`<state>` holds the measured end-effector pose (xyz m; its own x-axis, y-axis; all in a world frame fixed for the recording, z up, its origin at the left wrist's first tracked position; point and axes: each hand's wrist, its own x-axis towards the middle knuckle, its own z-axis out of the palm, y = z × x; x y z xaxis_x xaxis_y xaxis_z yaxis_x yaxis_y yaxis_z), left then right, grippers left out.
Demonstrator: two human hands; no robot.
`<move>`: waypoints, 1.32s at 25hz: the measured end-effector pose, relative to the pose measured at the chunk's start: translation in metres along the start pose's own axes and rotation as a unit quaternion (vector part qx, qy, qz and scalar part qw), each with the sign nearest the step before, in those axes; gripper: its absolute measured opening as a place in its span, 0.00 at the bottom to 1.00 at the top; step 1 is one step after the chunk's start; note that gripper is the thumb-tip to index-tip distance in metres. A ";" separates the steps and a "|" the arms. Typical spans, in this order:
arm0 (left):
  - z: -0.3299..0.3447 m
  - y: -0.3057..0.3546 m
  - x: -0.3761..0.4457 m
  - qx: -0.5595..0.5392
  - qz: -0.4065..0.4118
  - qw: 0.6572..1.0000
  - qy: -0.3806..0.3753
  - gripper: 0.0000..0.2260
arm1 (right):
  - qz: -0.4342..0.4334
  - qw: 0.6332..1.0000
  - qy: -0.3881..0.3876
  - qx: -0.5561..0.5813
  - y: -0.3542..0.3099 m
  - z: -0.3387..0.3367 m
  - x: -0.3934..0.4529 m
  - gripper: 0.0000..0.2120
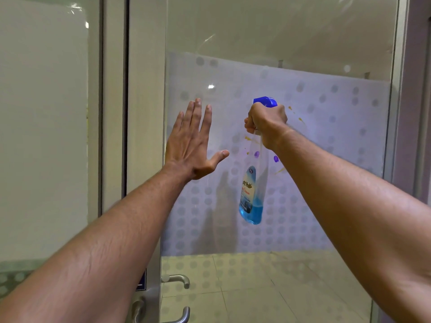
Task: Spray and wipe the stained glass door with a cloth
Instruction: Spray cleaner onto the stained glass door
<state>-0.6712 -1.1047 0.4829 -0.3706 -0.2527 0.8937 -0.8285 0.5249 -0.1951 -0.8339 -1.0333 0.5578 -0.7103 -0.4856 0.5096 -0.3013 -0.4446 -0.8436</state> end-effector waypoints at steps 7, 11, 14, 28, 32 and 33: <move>-0.001 0.007 0.003 -0.003 0.004 1.000 0.003 0.47 | 0.009 1.000 0.003 0.018 0.004 -0.017 0.007 0.08; 0.001 0.023 0.005 -0.008 0.009 1.000 0.003 0.47 | 0.014 0.998 0.050 0.028 -0.004 -0.063 0.024 0.14; 0.001 0.041 0.008 -0.021 0.016 1.000 0.006 0.47 | 0.005 0.996 0.092 0.003 -0.010 -0.105 0.037 0.16; -0.002 0.073 0.011 -0.018 0.022 1.000 0.001 0.47 | -0.005 0.994 0.111 -0.011 0.009 -0.159 0.043 0.08; 0.000 0.075 0.007 -0.016 0.022 1.000 -0.005 0.47 | 0.017 0.998 0.063 0.015 0.031 -0.133 0.024 0.08; 0.000 0.075 0.006 -0.013 0.021 1.000 -0.006 0.47 | 0.025 0.998 0.048 0.019 0.037 -0.127 0.019 0.08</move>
<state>-0.7355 -1.0665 0.4736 -0.4108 -0.2400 0.8796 -0.8003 0.5571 -0.2218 -0.9392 -0.9636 0.5153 -0.7823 -0.4347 0.4461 -0.2405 -0.4499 -0.8601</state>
